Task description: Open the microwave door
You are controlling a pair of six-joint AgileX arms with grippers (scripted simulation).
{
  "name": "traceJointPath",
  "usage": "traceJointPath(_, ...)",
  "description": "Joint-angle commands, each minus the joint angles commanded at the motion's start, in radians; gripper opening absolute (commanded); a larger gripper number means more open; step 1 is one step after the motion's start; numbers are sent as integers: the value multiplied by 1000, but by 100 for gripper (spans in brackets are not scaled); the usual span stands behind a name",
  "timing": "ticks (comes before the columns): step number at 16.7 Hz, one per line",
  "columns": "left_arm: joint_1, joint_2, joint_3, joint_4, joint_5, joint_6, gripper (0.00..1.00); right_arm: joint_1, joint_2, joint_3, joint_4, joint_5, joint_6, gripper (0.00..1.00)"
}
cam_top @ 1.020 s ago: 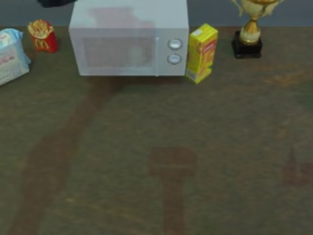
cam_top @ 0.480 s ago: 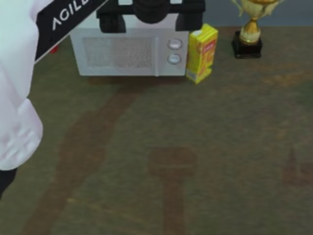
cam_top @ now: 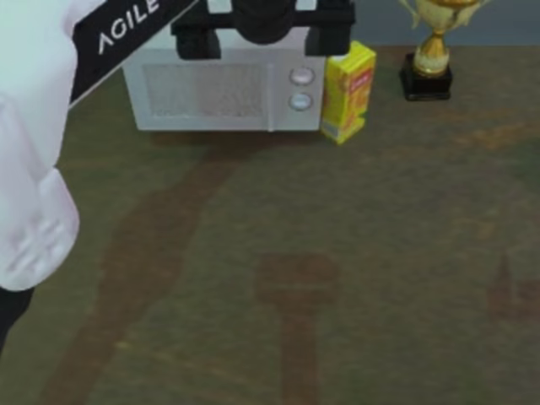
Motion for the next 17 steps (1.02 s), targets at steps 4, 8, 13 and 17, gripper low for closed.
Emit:
traceJointPath(4,29,75,-44,132,13,27,100,0,0,0,0,0,0,100)
traceJointPath(8,36,96,-55,162,17,35,100,0,0,0,0,0,0,100)
traceJointPath(13,36,96,-55,162,17,35,70,0,0,0,0,0,0,100)
traceJointPath(17,36,96,-55,162,17,35,40,0,0,0,0,0,0,100)
